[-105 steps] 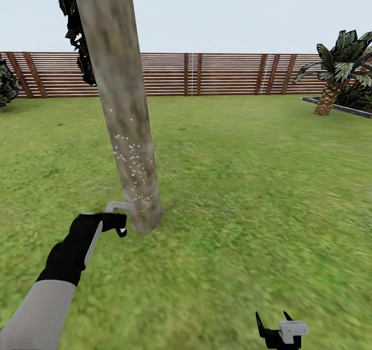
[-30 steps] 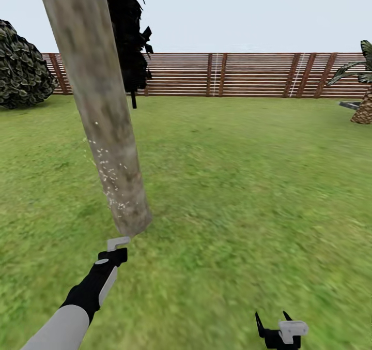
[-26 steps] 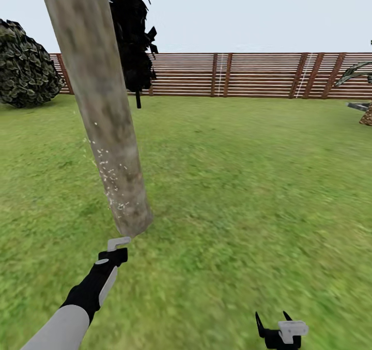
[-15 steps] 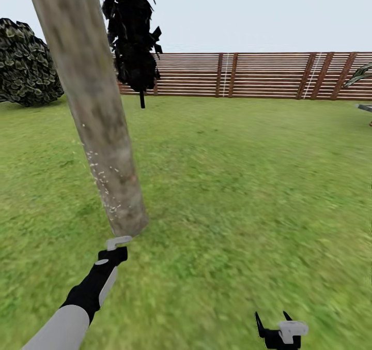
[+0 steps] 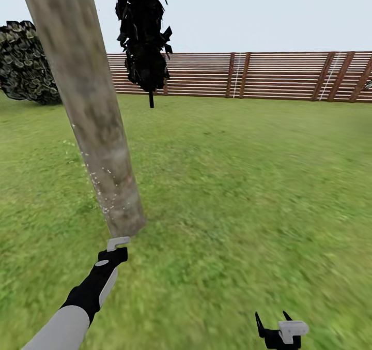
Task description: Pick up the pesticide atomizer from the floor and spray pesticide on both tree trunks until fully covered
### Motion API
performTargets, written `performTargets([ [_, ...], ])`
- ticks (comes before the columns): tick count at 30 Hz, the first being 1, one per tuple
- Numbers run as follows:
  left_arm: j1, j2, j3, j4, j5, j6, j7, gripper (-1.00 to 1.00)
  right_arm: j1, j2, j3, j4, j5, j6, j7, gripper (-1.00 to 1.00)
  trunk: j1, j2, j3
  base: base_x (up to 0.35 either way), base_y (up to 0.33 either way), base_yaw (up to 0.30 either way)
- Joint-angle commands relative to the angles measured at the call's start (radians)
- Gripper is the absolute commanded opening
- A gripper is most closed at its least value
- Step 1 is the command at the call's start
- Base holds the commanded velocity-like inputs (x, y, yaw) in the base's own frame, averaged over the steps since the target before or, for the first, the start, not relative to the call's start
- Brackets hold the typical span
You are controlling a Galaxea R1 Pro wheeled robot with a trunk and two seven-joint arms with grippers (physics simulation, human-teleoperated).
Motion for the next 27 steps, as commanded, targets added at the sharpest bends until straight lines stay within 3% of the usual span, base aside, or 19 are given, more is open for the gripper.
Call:
performTargets([
  [1, 0.0, 0.0, 0.0, 0.0, 0.0, 0.0, 0.0, -1.0, 0.0, 0.0, 0.0, 0.0, 0.0, 0.0, 0.0, 1.0, 0.0, 0.0, 0.0, 0.148, -0.271, 0.277],
  [21, 0.0, 0.0, 0.0, -0.001, 0.0, -0.002, 0.001, -1.0, 0.0, 0.0, 0.0, 0.0, 0.0, 0.0, 0.0, 1.0, 0.0, 0.0, 0.0, 0.106, -0.27, 0.277],
  [27, 0.0, 0.001, 0.0, -0.001, 0.0, -0.002, 0.001, -1.0, 0.0, 0.0, 0.0, 0.0, 0.0, 0.0, 0.0, 1.0, 0.0, 0.0, 0.0, 0.121, -0.27, 0.049],
])
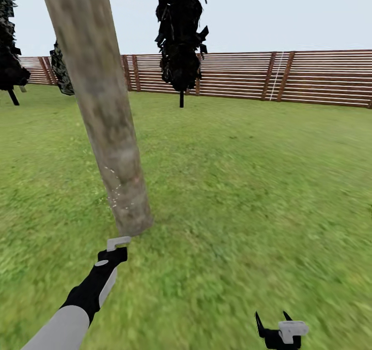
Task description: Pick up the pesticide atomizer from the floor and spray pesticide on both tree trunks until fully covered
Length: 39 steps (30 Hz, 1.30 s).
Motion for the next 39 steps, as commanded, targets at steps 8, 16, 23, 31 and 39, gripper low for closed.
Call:
performTargets([
  [8, 0.0, 0.001, 0.0, 0.0, 0.0, 0.0, 0.0, -1.0, 0.0, 0.0, 0.0, 0.0, 0.0, 0.0, 0.0, 1.0, 0.0, 0.0, 0.0, 0.152, -0.269, 0.155],
  [16, 0.0, 0.001, 0.0, 0.0, 0.031, -0.001, 0.001, -1.0, 0.0, 0.0, 0.0, 0.0, 0.0, 0.0, 0.0, 1.0, 0.0, 0.0, 0.0, 0.156, -0.268, 0.277],
  [23, 0.0, 0.001, 0.0, 0.0, 0.034, -0.001, 0.001, -1.0, 0.0, 0.0, 0.0, 0.0, 0.0, 0.0, 0.0, 1.0, 0.0, 0.0, 0.0, 0.157, -0.268, 0.278],
  [31, 0.0, 0.001, 0.0, 0.0, 0.034, -0.001, 0.001, -1.0, 0.0, 0.0, 0.0, 0.0, 0.0, 0.0, 0.0, 1.0, 0.0, 0.0, 0.0, 0.157, -0.268, 0.091],
  [39, 0.0, 0.001, 0.0, 0.0, 0.034, -0.001, 0.0, -1.0, 0.0, 0.0, 0.0, 0.0, 0.0, 0.0, 0.0, 1.0, 0.0, 0.0, 0.0, 0.157, -0.268, 0.0],
])
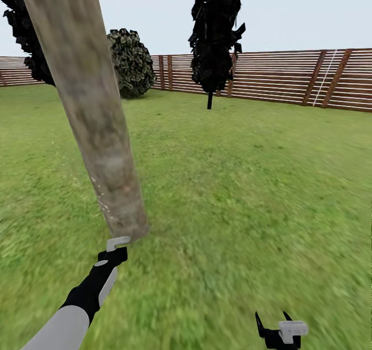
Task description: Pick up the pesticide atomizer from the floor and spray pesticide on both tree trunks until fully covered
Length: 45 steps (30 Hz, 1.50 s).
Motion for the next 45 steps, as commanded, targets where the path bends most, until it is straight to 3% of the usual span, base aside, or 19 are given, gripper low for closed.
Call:
performTargets([
  [1, 0.0, 0.0, 0.0, 0.0, 0.0, 0.0, 0.001, -1.0, 0.0, 0.0, 0.0, 0.0, 0.0, 0.0, 0.0, 1.0, 0.0, 0.0, 0.0, 0.157, -0.268, 0.0],
  [15, 0.0, 0.0, 0.0, 0.0, 0.0, 0.0, 0.0, -1.0, 0.0, 0.0, 0.0, 0.0, 0.0, 0.0, 0.0, 1.0, 0.0, 0.0, 0.0, 0.142, -0.268, 0.206],
  [39, 0.0, 0.001, 0.0, 0.0, -0.003, 0.0, 0.001, -1.0, 0.0, 0.0, 0.0, 0.0, 0.0, 0.0, 0.0, 1.0, 0.0, 0.0, 0.0, 0.002, -0.274, 0.279],
  [45, 0.004, 0.002, 0.0, -0.001, -0.001, 0.0, 0.0, -1.0, 0.0, 0.0, 0.0, 0.0, 0.0, 0.0, 0.0, 1.0, 0.0, 0.0, 0.0, 0.0, -0.062, 0.157],
])
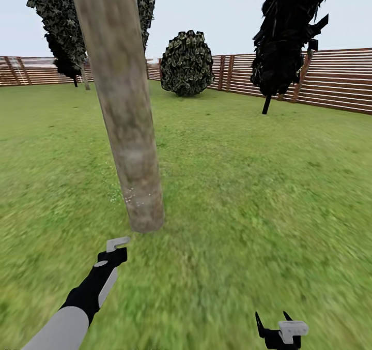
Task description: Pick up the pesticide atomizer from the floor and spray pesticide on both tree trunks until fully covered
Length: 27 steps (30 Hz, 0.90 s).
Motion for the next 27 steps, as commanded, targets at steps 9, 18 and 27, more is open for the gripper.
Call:
performTargets([
  [9, -0.093, -0.085, -0.018, -0.027, -0.013, 0.101, -0.011, -1.0, 0.0, 0.0, 0.0, 0.001, 0.0, 0.0, 0.001, 1.0, 0.0, 0.0, 0.0, 0.0, -0.001, 0.003],
  [18, -0.132, -0.011, -0.015, -0.156, -0.01, 0.208, -0.015, -1.0, 0.0, 0.0, 0.0, 0.002, 0.0, 0.0, 0.001, 1.0, 0.0, 0.0, 0.0, 0.0, 0.0, -0.16],
  [27, -0.13, -0.062, -0.105, -0.278, -0.007, 0.305, -0.014, -1.0, 0.0, 0.0, 0.0, 0.002, 0.0, 0.0, 0.001, 1.0, 0.0, 0.0, 0.0, 0.0, 0.0, -0.006],
])
